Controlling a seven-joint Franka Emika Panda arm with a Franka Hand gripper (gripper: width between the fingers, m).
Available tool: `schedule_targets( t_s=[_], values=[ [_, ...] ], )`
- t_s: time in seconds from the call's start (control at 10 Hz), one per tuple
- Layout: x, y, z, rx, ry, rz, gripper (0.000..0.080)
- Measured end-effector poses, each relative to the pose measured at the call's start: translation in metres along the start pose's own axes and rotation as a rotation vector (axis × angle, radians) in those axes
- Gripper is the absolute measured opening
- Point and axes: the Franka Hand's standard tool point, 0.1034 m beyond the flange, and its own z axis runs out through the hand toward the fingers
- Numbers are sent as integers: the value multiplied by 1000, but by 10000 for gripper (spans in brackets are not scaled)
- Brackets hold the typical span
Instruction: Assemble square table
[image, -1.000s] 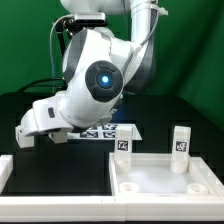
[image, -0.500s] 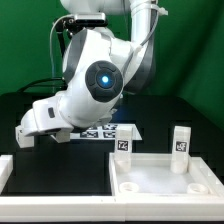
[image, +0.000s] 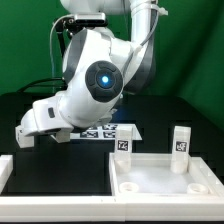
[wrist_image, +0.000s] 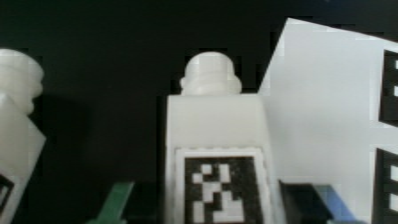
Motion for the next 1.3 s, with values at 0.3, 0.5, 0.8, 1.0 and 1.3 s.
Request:
schedule_targets(
  t_s=[0.3, 0.5, 0.8, 1.0, 1.3],
  values=[
    [-21, 1, -58, -2, 15, -8, 287],
    [-20, 1, -57, -2, 18, -10, 287],
    [-19, -2, -84, -16, 219, -14, 287],
    [-21, 3, -172, -12, 378, 3, 287],
    [-17, 11, -184, -46, 602, -9, 287]
  ],
)
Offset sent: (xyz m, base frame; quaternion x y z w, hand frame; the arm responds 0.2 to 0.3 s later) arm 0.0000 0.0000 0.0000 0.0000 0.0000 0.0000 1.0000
